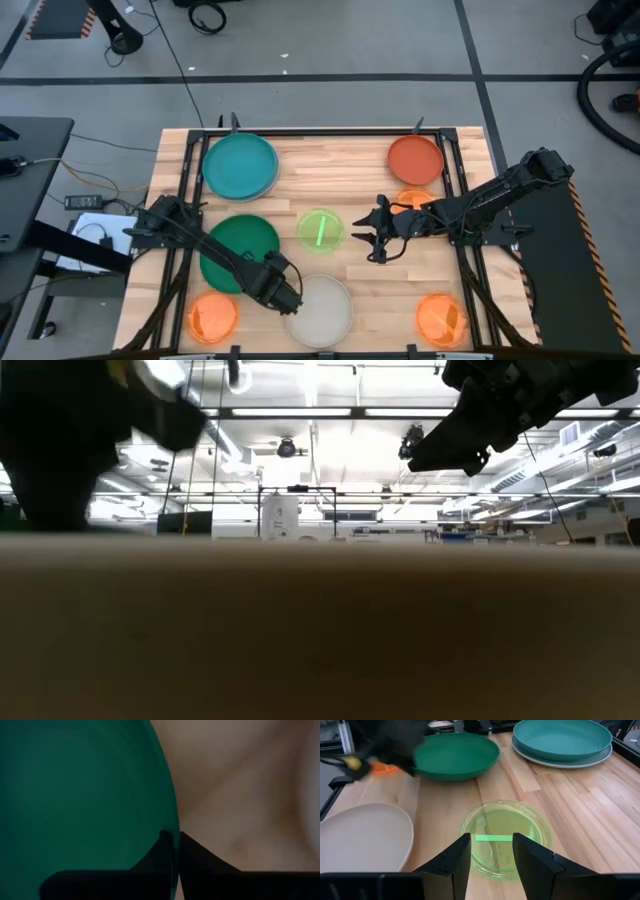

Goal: Stack plastic plates
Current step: Stack the green plate on top of the blue plate

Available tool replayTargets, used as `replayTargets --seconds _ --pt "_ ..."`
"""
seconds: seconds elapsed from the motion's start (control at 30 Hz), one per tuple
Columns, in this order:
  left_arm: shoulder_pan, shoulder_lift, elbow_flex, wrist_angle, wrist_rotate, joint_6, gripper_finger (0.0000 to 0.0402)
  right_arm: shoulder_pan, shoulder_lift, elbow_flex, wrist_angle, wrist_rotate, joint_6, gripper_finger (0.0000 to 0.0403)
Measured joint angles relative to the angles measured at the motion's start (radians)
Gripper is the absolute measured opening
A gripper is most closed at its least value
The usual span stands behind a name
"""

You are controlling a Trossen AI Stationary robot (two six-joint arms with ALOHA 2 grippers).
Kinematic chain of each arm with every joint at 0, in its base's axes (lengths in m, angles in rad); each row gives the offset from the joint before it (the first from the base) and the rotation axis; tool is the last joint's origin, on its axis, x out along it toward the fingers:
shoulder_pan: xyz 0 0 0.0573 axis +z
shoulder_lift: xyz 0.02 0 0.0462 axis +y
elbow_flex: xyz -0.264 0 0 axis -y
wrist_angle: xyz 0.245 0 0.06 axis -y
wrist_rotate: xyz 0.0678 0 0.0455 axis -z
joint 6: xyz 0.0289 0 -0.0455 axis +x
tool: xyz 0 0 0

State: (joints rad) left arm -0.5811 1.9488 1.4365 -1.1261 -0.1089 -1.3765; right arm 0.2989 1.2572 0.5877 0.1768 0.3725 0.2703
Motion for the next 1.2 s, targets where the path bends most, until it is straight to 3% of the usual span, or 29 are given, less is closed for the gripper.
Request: replayTargets --seconds 0.13,0.3,0.67,0.83,0.97,1.2 --pt "-0.031 0.000 0.132 -0.091 -0.003 0.000 0.0014 0.000 0.000 0.000 0.000 0.000 0.000 0.0155" --pt "-0.042 0.000 0.275 -0.284 -0.088 0.020 0.0014 0.000 0.000 0.000 -0.018 0.000 0.026 0.0155" --pt "-0.029 0.000 0.497 -0.440 -0.424 0.260 0.0014 0.000 0.000 0.000 -0.023 0.000 0.025 0.0155" --pt "0.058 -0.011 0.500 -0.445 -0.508 0.442 0.0014 0.000 0.000 0.000 -0.023 0.000 0.024 0.0155" --pt "0.166 -0.015 0.485 -0.444 -0.513 0.549 0.0015 0.000 0.000 0.000 -0.023 0.000 0.024 0.0155" --pt "0.389 -0.014 0.328 -0.445 -0.486 0.670 0.0015 0.017 0.000 -0.001 -0.039 0.000 0.025 0.0155"
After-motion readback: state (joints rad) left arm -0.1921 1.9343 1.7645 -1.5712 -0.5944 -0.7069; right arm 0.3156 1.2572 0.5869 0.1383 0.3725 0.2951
